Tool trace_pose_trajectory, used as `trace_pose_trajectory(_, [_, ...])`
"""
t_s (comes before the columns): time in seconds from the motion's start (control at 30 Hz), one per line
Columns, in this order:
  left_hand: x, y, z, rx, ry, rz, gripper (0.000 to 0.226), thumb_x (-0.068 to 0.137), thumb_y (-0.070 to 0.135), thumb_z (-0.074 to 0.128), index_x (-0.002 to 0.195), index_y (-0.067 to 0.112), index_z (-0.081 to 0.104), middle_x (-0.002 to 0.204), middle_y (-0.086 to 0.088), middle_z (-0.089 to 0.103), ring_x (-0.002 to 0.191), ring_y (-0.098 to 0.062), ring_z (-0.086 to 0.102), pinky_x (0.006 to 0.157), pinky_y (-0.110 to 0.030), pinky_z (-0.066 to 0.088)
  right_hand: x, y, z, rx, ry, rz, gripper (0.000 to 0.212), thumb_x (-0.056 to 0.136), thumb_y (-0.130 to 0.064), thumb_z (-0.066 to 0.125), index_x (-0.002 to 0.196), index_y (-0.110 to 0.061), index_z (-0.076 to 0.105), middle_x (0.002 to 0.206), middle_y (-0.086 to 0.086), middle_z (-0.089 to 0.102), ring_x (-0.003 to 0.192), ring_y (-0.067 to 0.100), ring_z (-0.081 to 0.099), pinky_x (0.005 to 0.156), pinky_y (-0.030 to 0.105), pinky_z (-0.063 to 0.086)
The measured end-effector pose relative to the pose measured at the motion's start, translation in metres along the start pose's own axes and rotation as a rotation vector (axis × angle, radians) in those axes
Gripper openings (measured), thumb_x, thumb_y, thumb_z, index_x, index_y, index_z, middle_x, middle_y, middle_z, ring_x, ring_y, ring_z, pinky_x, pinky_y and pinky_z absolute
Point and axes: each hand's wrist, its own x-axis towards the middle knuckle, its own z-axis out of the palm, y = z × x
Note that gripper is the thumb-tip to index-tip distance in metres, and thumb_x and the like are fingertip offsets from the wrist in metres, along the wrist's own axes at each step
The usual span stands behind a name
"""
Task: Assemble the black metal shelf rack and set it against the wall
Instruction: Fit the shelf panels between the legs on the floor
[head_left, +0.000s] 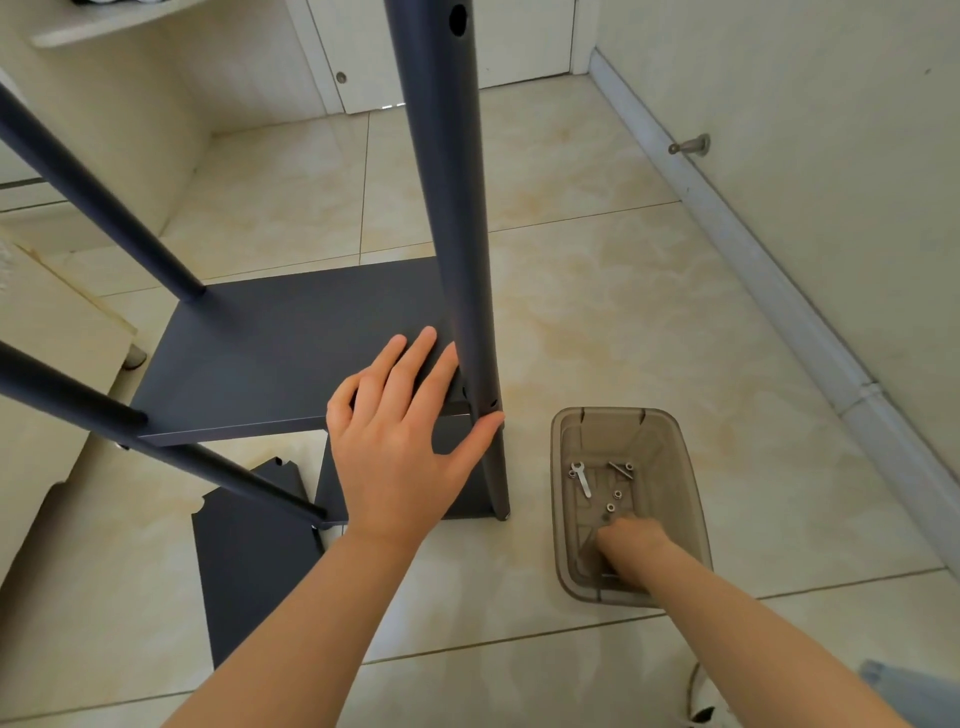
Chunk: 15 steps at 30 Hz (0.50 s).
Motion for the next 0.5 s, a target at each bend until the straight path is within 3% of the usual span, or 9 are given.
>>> trace_pose_trajectory(0.5, [0.0001, -0.0001, 0.0025, -0.006, 0.002, -0.003, 0.057, 0.092, 0.062, 0.058, 0.127, 0.017, 0.069, 0.136, -0.004, 0.064, 0.133, -0.025, 0.054, 0.107, -0.041, 0.035, 0.0089, -0.0012, 0.0060, -0.228, 0.028, -0.078, 0.042, 0.096, -0.017, 0.059, 0.137, -0.012, 0.052, 0.140, 0.011, 0.050, 0.129, 0.032, 0.047, 0.100, 0.045, 0.044])
